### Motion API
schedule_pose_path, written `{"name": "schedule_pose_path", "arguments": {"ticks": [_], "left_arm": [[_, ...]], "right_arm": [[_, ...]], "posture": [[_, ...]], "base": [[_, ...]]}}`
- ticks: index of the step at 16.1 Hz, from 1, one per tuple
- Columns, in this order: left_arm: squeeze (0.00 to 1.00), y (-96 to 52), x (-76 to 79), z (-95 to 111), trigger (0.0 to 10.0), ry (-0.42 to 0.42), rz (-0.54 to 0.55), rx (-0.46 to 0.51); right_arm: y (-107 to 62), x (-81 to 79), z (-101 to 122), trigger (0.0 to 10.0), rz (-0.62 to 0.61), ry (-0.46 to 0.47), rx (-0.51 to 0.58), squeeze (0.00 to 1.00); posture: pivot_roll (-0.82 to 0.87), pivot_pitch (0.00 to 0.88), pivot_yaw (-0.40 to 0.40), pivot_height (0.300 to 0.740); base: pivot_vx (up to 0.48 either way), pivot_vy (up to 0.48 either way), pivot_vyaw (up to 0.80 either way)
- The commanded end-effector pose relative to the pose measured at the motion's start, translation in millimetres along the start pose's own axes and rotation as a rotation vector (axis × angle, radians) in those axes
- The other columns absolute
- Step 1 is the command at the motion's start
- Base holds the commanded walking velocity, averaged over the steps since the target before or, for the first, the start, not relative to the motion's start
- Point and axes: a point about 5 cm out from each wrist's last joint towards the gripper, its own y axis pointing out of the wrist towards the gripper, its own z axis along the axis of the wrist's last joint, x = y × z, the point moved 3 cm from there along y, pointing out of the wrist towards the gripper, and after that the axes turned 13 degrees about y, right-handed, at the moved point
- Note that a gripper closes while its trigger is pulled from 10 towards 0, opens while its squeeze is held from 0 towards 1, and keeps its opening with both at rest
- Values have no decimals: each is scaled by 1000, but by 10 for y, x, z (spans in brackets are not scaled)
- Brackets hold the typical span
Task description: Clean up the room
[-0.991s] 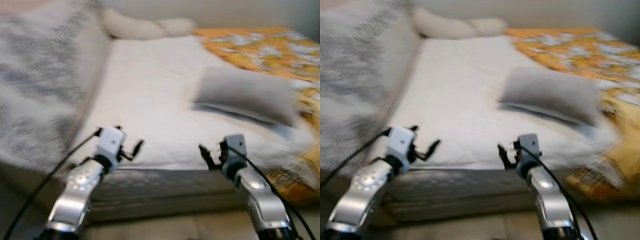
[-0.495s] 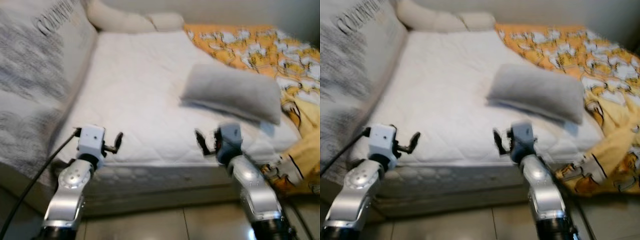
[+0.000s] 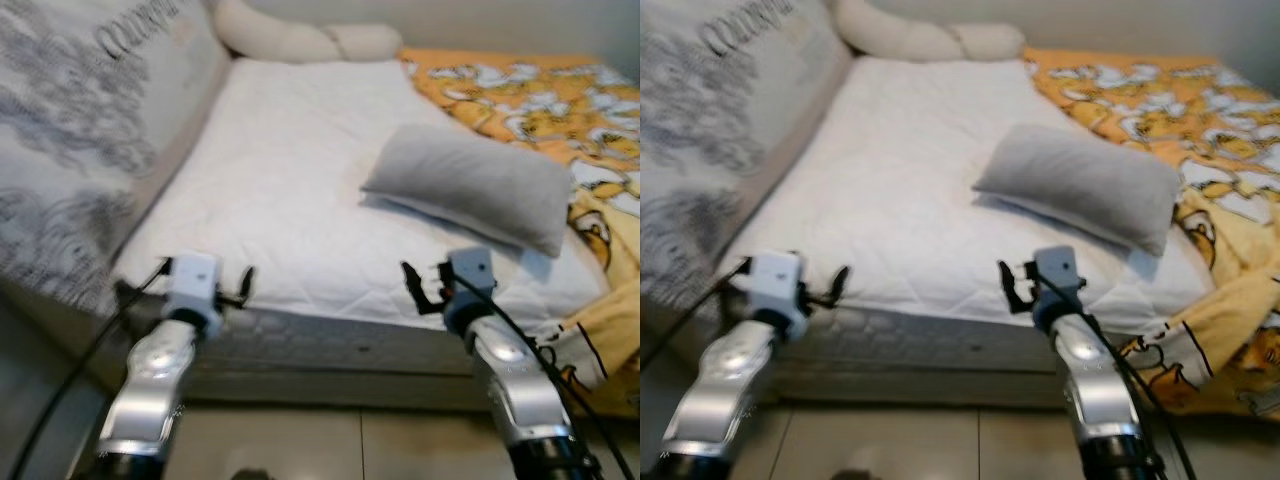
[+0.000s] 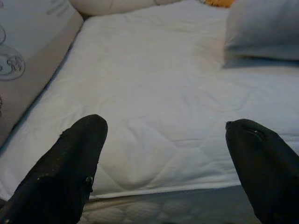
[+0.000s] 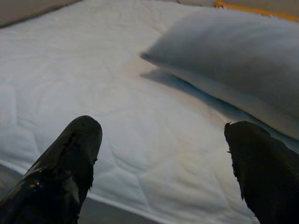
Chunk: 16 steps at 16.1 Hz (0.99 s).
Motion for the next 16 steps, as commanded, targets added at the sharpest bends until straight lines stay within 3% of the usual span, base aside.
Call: {"name": "schedule_pose_path", "arguments": {"ticks": [1, 11, 16], "left_arm": [[0, 8, -64, 7, 10000, 23, 20, 0], [0, 17, -72, -5, 10000, 26, 19, -3], [0, 61, -87, 44, 10000, -2, 23, 14]], "right_arm": [[6, -5, 66, 10000, 0, -6, 30, 0], [9, 73, 66, 10000, -25, 30, 28, 0], [44, 90, 133, 10000, -40, 149, 50, 0]], "posture": [[92, 0, -3, 740], [91, 0, 2, 740], [90, 0, 7, 740]], "base": [[0, -311, 0], [0, -309, 0], [0, -61, 0]]}}
